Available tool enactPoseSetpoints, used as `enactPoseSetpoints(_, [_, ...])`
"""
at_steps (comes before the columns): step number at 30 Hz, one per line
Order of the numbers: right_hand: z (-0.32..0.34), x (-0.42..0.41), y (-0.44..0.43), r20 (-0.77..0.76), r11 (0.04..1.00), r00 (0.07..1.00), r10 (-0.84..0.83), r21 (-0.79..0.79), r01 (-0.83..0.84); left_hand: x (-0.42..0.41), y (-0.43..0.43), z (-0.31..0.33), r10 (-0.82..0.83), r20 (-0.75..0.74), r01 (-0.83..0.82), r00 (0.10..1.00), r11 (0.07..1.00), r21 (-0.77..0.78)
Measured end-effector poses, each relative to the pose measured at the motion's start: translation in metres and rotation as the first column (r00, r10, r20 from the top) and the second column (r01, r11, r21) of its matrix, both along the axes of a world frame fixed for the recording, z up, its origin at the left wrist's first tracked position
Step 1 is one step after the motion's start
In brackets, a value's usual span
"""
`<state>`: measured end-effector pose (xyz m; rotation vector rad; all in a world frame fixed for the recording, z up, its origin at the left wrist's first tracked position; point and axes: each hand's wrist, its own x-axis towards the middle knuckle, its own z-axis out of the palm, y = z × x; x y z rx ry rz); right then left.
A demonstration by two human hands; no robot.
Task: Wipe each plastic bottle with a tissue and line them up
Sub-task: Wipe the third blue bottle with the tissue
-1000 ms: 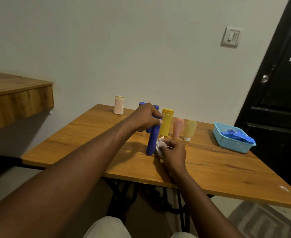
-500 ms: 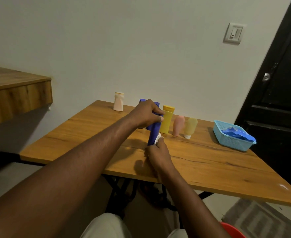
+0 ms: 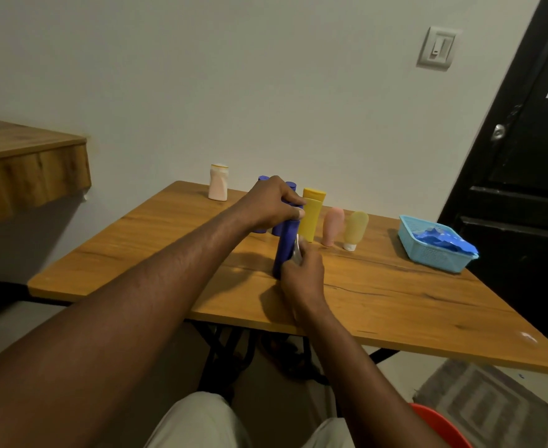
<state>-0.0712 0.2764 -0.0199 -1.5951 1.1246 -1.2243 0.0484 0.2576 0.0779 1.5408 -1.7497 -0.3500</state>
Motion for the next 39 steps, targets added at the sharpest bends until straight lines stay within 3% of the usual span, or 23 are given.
enactPoseSetpoints(4, [0.024,0.005,-0.021,0.104,0.988,0.994,0.032,-0.151,-0.016,0.000,0.000,0.002,0.016,0.011,-0.017,1.000,1.000,0.012])
enactPoseSetpoints(7, [0.035,0.004,-0.028,0.083,0.981,0.994,0.078,-0.182,-0.062,0.000,0.000,0.001,0.016,0.007,-0.016,1.000,1.000,-0.001])
enactPoseSetpoints(15, [-0.002,-0.004,-0.022,-0.176,0.980,0.972,0.156,0.153,-0.129,0.000,0.001,0.000,0.018,-0.008,-0.018,1.000,1.000,0.002])
enactPoseSetpoints(18, [0.001,-0.004,-0.014,-0.113,0.980,0.984,0.136,0.160,-0.117,0.001,-0.002,-0.002,0.020,0.001,-0.020,1.000,1.000,0.007])
enactPoseSetpoints(22, [0.018,-0.003,-0.012,0.033,0.992,0.993,0.113,0.057,-0.115,0.003,-0.003,-0.003,0.031,-0.004,-0.030,1.000,0.999,0.009])
enactPoseSetpoints(30, [0.024,-0.002,-0.035,0.115,0.997,0.991,0.072,-0.019,-0.070,0.002,-0.001,-0.001,-0.003,0.051,0.002,0.999,1.000,0.024])
enactPoseSetpoints(39, [0.026,-0.010,-0.061,0.286,0.954,0.930,-0.231,-0.122,0.275,0.001,-0.011,0.014,0.033,0.040,-0.038,0.999,0.989,0.146])
